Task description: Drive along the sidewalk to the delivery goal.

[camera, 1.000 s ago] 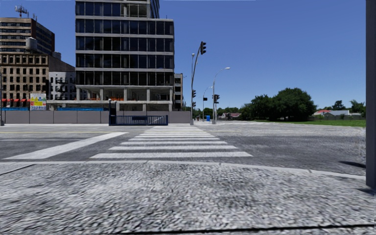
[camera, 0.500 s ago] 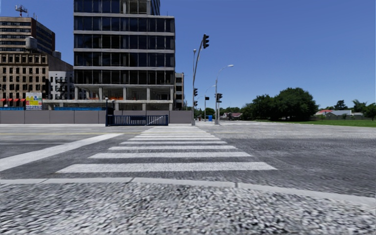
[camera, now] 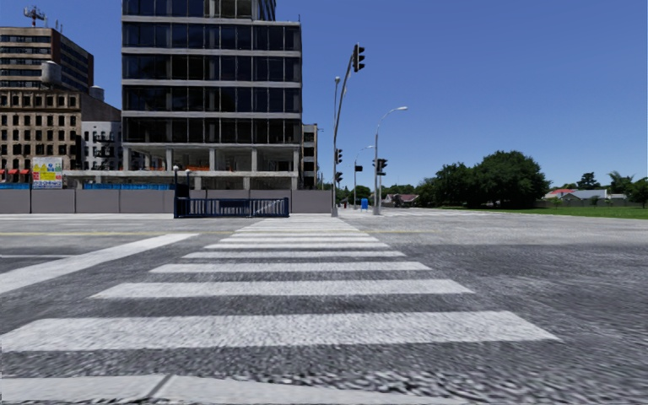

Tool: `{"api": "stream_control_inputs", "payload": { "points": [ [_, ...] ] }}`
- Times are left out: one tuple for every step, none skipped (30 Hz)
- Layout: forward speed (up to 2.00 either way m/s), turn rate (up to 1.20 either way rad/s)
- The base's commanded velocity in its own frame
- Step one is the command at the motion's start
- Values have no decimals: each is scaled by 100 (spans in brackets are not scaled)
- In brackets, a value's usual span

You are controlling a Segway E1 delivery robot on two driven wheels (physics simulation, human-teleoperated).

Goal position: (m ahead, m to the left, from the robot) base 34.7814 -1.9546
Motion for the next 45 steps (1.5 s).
{"api": "stream_control_inputs", "payload": {
  "points": [
    [200,13],
    [200,14],
    [200,14],
    [200,14],
    [200,14],
    [200,14],
    [200,12],
    [200,12],
    [200,3],
    [200,0],
    [200,0],
    [199,0],
    [185,0],
    [168,0],
    [168,0],
    [159,0],
    [157,0],
    [157,0],
    [156,0],
    [156,0],
    [156,0],
    [156,0],
    [155,0],
    [152,0],
    [150,0],
    [149,0],
    [149,0],
    [149,0],
    [149,0],
    [149,0],
    [149,0],
    [148,0],
    [148,0],
    [148,0],
    [148,0],
    [148,0],
    [148,0],
    [148,0],
    [148,0],
    [148,0],
    [148,0],
    [148,0],
    [148,0],
    [148,0],
    [148,0]
  ]
}}
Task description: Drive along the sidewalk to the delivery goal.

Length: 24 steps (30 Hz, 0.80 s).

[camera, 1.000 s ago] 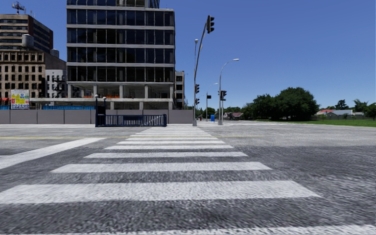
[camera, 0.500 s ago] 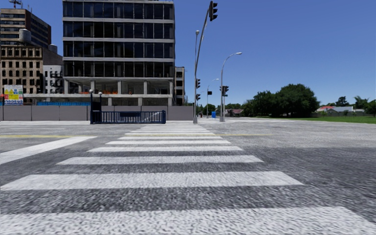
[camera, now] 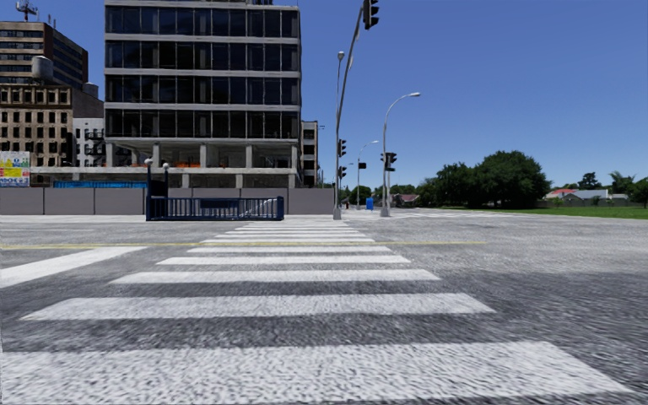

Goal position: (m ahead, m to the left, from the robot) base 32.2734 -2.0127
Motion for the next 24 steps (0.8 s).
{"api": "stream_control_inputs", "payload": {
  "points": [
    [148,0],
    [148,0],
    [148,0],
    [148,0],
    [148,0],
    [148,0],
    [148,0],
    [148,0],
    [148,0],
    [148,0],
    [148,0],
    [148,0],
    [148,0],
    [148,0],
    [148,0],
    [148,0],
    [157,0],
    [200,0],
    [200,0],
    [200,0],
    [200,0],
    [200,0],
    [200,0],
    [200,0]
  ]
}}
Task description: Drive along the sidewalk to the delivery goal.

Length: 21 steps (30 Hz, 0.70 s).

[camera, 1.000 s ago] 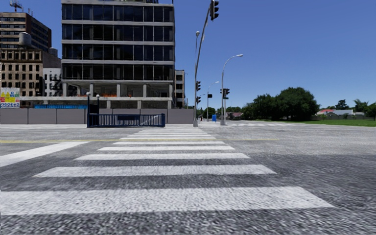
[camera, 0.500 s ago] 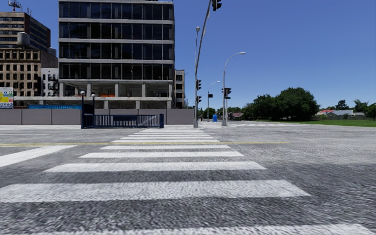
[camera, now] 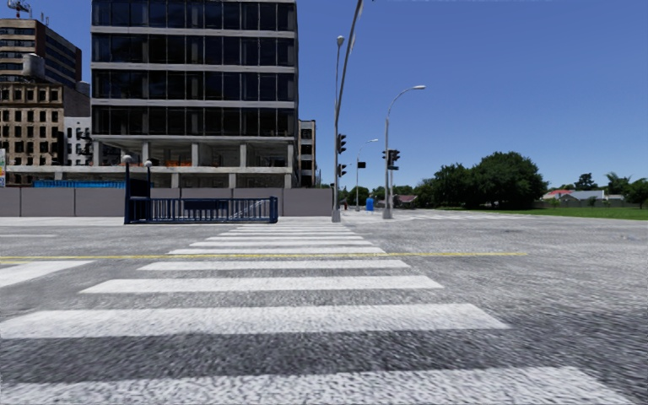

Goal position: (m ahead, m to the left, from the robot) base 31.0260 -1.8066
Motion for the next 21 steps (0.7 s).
{"api": "stream_control_inputs", "payload": {
  "points": [
    [200,0],
    [200,0],
    [200,0],
    [200,0],
    [200,0],
    [200,0],
    [200,0],
    [200,0],
    [200,0],
    [200,0],
    [200,0],
    [200,0],
    [200,0],
    [200,0],
    [200,0],
    [200,0],
    [200,0],
    [200,0],
    [200,1],
    [200,9],
    [200,15]
  ]
}}
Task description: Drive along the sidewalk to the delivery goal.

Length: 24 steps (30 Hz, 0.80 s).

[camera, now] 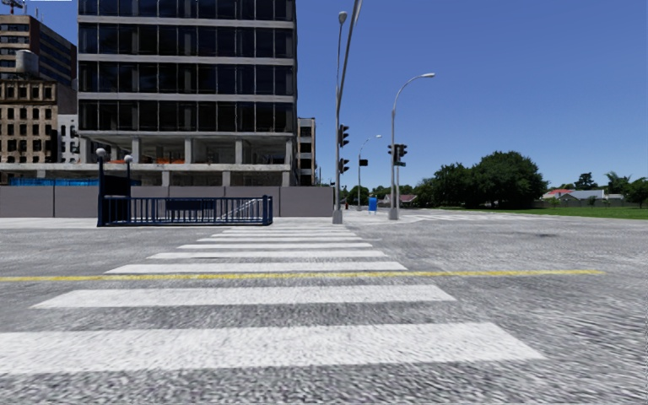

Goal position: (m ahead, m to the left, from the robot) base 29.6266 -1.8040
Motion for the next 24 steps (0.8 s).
{"api": "stream_control_inputs", "payload": {
  "points": [
    [200,18],
    [200,18],
    [200,18],
    [200,19],
    [200,19],
    [200,19],
    [200,19],
    [200,19],
    [200,19],
    [200,20],
    [200,20],
    [200,20],
    [200,20],
    [200,20],
    [200,20],
    [200,20],
    [200,20],
    [200,20],
    [200,20],
    [200,20],
    [200,20],
    [200,0],
    [200,0],
    [200,0]
  ]
}}
